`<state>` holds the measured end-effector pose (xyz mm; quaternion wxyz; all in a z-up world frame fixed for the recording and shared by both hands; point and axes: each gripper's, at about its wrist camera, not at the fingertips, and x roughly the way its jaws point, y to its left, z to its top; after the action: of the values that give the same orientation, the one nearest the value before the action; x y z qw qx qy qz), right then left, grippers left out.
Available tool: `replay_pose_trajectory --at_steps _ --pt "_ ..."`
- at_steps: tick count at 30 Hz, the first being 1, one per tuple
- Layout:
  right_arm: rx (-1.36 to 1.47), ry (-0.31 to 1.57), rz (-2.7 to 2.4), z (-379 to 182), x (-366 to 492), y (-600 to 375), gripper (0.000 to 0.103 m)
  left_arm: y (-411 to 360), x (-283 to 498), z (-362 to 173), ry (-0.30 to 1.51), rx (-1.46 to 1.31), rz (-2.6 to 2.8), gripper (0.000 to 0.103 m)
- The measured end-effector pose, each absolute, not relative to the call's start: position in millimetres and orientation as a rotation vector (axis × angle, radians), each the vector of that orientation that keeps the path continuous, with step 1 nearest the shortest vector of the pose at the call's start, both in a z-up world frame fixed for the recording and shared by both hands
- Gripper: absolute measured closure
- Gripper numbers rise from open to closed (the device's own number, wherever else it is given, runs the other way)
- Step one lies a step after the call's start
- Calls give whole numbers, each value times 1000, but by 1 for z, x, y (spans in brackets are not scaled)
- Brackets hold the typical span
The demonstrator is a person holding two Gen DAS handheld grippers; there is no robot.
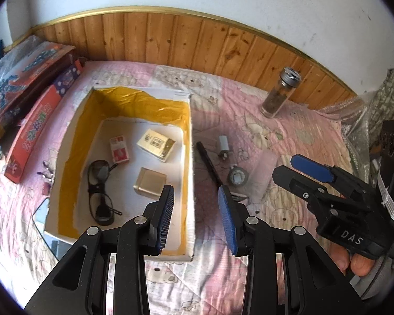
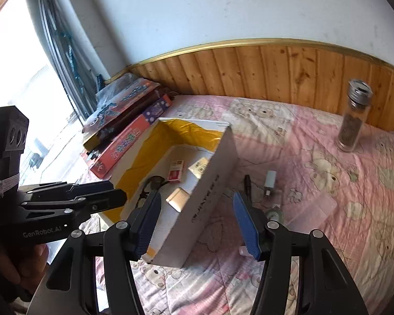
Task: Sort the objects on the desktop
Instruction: 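Grasp the black marker with the left tool while the right grasps the clear plastic case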
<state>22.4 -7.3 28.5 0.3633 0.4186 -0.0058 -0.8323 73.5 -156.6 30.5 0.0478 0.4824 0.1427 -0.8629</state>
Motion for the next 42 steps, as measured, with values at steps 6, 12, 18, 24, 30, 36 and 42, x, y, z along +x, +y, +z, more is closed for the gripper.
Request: replay_pose_trajectory --at_steps 6,12,18,24,30,36,42 --pt "1244 -114 -2249 -13 -8 46 44 -121 30 -3 469 1642 -2601 64" --pt "1456 -223 -2265 -62 -37 81 44 -93 -27 -50 503 1799 -2493 64" --pt "1646 -280 -2246 -106 -71 86 39 -91 -70 -102 532 1872 -2319 64" --pt "1793 -268 -2259 -143 -105 78 36 -109 -88 -147 623 1928 -2150 64" --pt "1838 -219 -2259 -169 -124 66 26 -112 -101 -171 597 1956 -2100 64" --pt "1780 -28 -2318 -175 -126 54 24 -112 -106 -177 606 1934 -2101 64" --pt "1714 104 -2364 -173 -125 63 51 -111 -103 -172 540 1904 -2152 90"
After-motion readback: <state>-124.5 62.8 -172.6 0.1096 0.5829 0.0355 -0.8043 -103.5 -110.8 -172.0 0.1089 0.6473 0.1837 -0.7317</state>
